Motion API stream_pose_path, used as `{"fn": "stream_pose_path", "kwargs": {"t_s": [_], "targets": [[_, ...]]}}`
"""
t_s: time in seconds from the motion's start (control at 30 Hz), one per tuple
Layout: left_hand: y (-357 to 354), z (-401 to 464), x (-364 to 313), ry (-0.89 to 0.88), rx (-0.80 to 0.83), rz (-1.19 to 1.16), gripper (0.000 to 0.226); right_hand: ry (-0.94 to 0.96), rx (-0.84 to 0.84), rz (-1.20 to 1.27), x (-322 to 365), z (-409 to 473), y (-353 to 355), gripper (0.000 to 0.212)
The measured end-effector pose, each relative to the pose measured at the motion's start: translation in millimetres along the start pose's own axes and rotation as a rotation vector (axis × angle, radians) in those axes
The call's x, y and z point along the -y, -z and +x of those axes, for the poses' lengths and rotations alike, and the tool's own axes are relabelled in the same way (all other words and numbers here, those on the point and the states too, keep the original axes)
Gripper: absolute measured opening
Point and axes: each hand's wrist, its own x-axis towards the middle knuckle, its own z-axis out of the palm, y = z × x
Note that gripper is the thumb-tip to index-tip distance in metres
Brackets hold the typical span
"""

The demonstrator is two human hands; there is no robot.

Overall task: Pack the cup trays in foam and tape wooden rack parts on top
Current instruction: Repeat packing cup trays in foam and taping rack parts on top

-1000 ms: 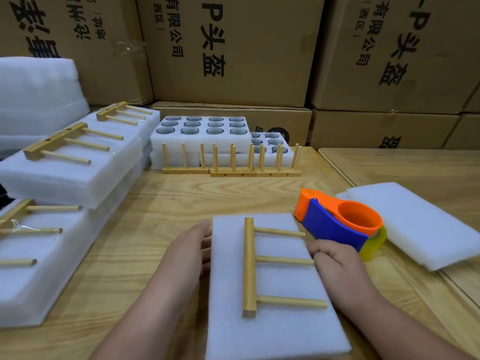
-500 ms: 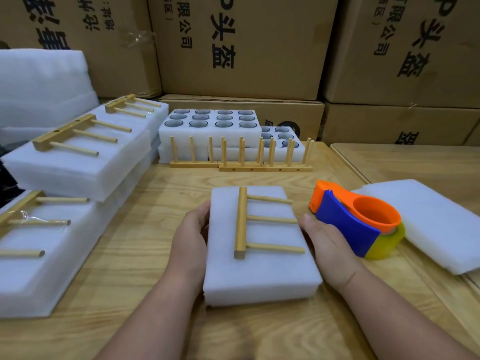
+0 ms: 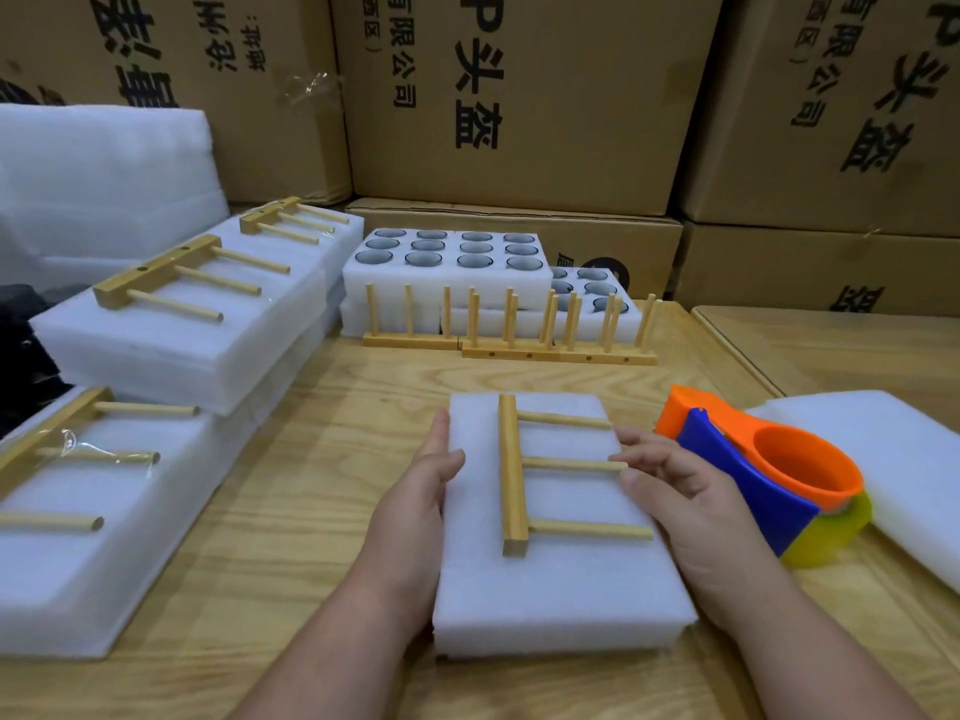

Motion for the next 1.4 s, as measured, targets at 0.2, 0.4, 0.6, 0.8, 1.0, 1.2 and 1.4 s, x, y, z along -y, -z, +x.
{"fn": "stream_pose_path", "kwargs": {"t_s": [0.2, 0.4, 0.6, 0.8, 1.0, 1.2, 1.4], "targets": [[-2, 3, 4, -0.019, 0.009, 0.008, 0.054, -0.033, -0.048, 0.037, 1, 1, -5, 0.017], [4, 5, 7, -0.103, 0.008, 0.069, 0.054, 0.030, -0.120, 0.015, 10, -13, -8, 0.023], [8, 6, 3, -0.131, 0.022, 0.112, 0.059, 0.351, -0.411, -0.195, 30, -22, 11, 0.022], [11, 12, 2, -0.178, -0.013, 0.093, 0.054, 0.015, -0.510, -1.156, 64, -15, 59, 0.045], [17, 39, -12, -0.249, -0.144, -0.033, 0.029, -0.140, -0.242, -1.347, 57, -18, 62, 0.042], [15, 68, -22, -0.272, -0.249, -0.113, 0.025, -0.079, -0.242, -1.347, 72, -16, 53, 0.035], [14, 82, -26, -0.309, -0.275, -0.144, 0.025, 0.179, -0.190, -0.589, 131, -5, 21, 0.026]]}}
